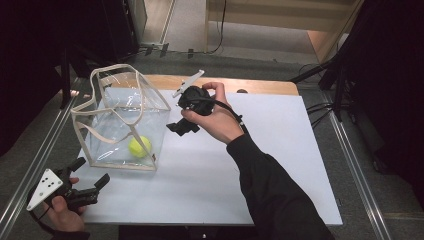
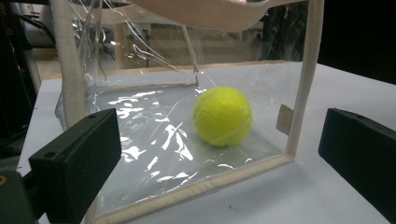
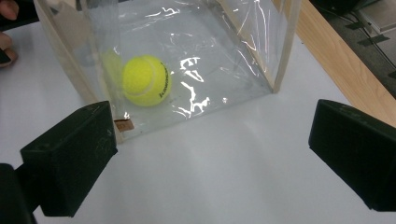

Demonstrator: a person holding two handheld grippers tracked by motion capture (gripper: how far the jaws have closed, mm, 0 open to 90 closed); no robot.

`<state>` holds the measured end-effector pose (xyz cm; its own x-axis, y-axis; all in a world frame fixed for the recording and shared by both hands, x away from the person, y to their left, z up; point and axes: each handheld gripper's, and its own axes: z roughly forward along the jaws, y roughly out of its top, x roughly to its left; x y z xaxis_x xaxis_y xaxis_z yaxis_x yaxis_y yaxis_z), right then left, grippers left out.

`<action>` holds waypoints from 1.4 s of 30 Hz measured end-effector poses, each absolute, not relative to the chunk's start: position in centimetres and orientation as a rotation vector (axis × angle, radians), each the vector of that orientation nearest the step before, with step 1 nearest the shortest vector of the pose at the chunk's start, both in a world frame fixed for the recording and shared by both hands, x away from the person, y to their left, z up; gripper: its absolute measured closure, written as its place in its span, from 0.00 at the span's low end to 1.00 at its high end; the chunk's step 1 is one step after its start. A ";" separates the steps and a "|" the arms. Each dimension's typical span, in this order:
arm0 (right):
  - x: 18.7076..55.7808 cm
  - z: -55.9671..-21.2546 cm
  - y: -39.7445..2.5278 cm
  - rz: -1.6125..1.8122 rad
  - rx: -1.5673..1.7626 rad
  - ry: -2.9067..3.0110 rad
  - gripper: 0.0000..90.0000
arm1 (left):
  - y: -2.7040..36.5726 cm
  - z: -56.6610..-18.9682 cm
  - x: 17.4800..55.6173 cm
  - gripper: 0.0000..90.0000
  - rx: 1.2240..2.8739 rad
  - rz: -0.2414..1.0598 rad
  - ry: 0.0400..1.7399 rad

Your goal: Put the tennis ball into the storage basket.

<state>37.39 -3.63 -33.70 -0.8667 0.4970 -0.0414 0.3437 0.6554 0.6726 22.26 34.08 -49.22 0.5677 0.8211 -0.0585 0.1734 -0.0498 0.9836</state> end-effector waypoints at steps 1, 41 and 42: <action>37.4 -33.9 -3.9 1.021 0.682 2.638 0.00 | 34.1 -49.2 22.3 0.00 1.561 0.651 0.869; 32.2 -42.8 -16.0 1.274 0.930 2.497 0.00 | 33.7 -49.3 22.3 0.00 1.576 0.659 0.876; 31.8 -43.4 -16.7 1.275 0.939 2.481 0.00 | 33.7 -49.3 22.3 0.00 1.578 0.661 0.876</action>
